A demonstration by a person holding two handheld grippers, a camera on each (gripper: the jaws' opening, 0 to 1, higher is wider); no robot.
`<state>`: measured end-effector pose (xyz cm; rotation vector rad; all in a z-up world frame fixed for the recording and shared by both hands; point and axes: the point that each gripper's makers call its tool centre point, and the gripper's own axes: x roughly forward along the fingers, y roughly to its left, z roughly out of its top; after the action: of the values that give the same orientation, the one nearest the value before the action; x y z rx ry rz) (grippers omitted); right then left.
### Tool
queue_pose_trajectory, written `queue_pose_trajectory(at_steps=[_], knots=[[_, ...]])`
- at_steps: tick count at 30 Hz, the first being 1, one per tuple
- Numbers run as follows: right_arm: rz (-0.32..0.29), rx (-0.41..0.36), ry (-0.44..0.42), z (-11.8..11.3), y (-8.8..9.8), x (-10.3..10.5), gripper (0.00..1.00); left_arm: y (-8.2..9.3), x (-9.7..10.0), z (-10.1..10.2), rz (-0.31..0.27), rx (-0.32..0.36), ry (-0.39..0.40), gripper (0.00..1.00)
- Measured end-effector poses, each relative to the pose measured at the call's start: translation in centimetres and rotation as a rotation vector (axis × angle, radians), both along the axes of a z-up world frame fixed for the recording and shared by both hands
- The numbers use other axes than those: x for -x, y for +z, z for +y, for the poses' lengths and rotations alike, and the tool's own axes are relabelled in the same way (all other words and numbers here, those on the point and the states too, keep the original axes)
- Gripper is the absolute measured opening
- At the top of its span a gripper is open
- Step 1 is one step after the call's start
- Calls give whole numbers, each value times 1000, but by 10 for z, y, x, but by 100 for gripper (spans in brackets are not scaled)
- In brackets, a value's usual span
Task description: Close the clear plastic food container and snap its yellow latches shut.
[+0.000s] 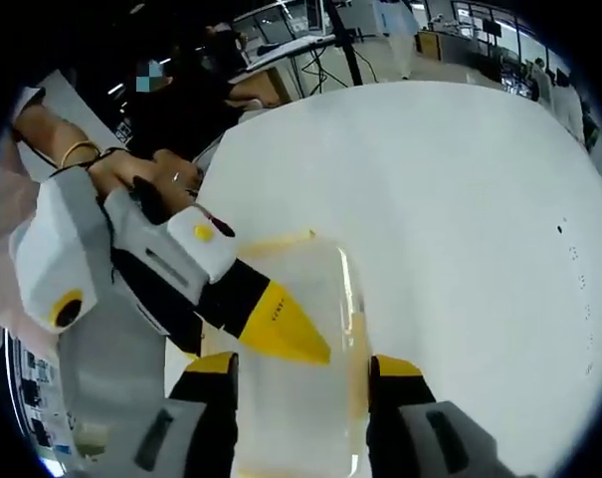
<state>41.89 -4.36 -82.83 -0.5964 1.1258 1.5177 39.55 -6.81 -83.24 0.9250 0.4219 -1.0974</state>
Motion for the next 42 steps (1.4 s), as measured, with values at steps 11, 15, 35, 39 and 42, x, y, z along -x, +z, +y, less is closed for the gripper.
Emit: queue_pose_trajectory(at_steps=[11, 15, 35, 39, 42], knots=[[-51, 52, 4, 2, 3, 0, 50, 1, -1, 0, 10, -7, 5, 58], [-121, 49, 11, 2, 6, 0, 50, 1, 0, 0, 14, -8, 6, 58], [-296, 1, -186, -3, 14, -1, 48, 8, 9, 2, 28, 26, -26, 52], [-324, -23, -303, -8, 15, -1, 49, 9, 13, 3, 23, 32, -12, 50], [-348, -31, -332, -10, 16, 1, 49, 16, 18, -1, 60, 86, -2, 49]])
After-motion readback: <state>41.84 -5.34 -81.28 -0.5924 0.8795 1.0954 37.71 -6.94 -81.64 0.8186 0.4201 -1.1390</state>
